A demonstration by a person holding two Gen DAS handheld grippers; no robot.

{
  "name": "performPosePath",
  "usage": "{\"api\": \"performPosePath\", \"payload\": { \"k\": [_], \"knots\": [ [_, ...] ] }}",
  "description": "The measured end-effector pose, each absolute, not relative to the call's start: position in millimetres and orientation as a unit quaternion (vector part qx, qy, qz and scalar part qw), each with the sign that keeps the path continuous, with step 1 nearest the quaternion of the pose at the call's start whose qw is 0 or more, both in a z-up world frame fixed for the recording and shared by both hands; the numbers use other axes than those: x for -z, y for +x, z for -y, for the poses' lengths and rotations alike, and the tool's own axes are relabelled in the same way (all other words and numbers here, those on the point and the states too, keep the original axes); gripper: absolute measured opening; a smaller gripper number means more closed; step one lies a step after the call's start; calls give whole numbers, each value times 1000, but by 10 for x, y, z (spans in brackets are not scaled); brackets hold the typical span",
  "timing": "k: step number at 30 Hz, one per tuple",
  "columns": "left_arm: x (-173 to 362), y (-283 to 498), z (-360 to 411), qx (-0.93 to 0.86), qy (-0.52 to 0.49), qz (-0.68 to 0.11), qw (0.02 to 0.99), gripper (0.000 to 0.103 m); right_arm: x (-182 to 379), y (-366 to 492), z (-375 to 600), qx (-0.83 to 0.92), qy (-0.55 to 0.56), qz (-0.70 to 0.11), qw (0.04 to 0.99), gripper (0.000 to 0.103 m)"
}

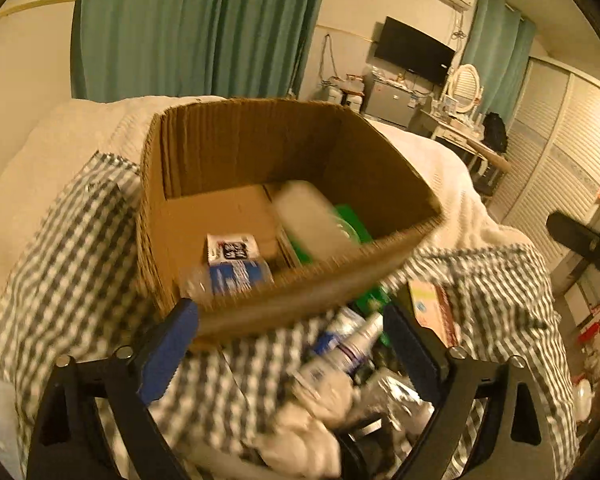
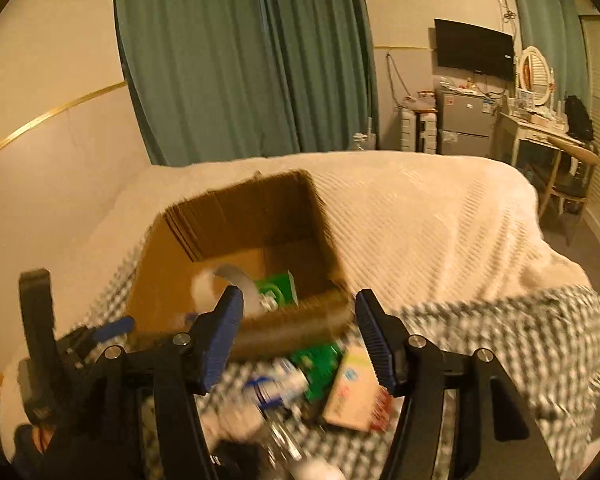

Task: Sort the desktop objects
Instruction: 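Move both tools back over the pile of items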

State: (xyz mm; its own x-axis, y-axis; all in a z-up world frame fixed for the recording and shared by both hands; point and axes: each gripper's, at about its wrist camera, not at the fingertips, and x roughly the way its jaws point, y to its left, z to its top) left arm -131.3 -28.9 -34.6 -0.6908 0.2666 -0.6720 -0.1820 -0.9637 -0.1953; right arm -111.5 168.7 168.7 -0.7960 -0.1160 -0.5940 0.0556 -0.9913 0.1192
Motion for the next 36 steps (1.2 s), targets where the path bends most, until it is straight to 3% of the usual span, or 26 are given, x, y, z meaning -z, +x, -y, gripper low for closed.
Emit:
{"api": "performPosePath", "payload": {
  "k": [10,16,24,29,36],
  "knots": [
    [863,-858,-177,-884,-443,24,148,99,-916,-431,-1891,933,360,14,0,63],
    [1105,-801,-324,-870,-471,3,149,99,-473,-419,-2007,913,407,38,-1,63],
    [1114,-706,-530,-867,-466,-41,169,98,-451,-418,-2034,909,414,51,-3,63],
    [1225,-735,-566,-860,-478,-62,167,85,-448,-427,-1988,908,417,43,-4,63],
    [1305,-752,-624,-855,-484,-94,163,84,-414,-432,-1966,904,425,40,-5,63]
  ]
}}
